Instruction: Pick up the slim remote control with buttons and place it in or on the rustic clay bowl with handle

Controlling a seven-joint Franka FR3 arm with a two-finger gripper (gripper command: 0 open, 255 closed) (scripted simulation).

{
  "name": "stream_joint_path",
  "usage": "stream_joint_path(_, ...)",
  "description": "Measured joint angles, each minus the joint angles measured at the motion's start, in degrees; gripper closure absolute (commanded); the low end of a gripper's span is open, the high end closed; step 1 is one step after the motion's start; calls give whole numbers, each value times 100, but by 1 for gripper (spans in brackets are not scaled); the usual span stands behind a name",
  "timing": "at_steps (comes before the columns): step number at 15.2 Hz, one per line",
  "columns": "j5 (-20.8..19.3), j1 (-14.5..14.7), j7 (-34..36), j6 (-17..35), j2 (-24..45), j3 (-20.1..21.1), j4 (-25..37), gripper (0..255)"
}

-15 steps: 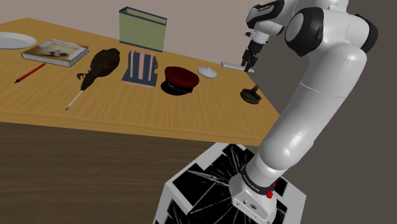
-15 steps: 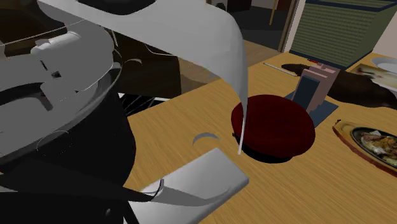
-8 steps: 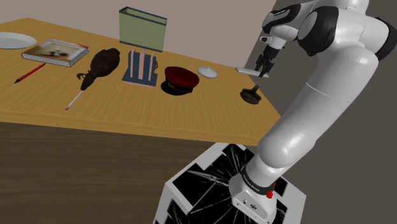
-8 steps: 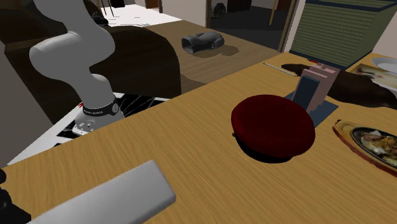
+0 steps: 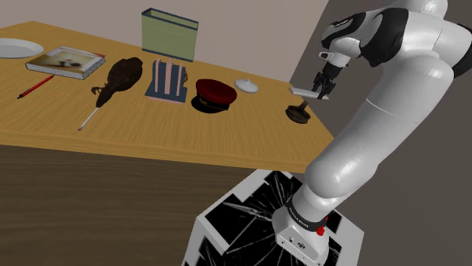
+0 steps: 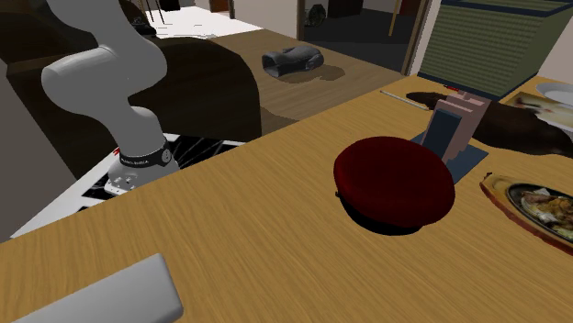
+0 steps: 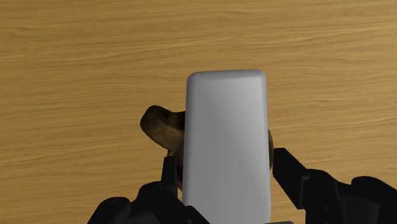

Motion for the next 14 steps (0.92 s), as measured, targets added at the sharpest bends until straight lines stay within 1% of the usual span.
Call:
stream_joint_path(9, 203, -41, -152, 647, 235, 8, -493, 255)
stream_joint_path(14, 240, -46, -174, 752, 276, 15, -569, 255)
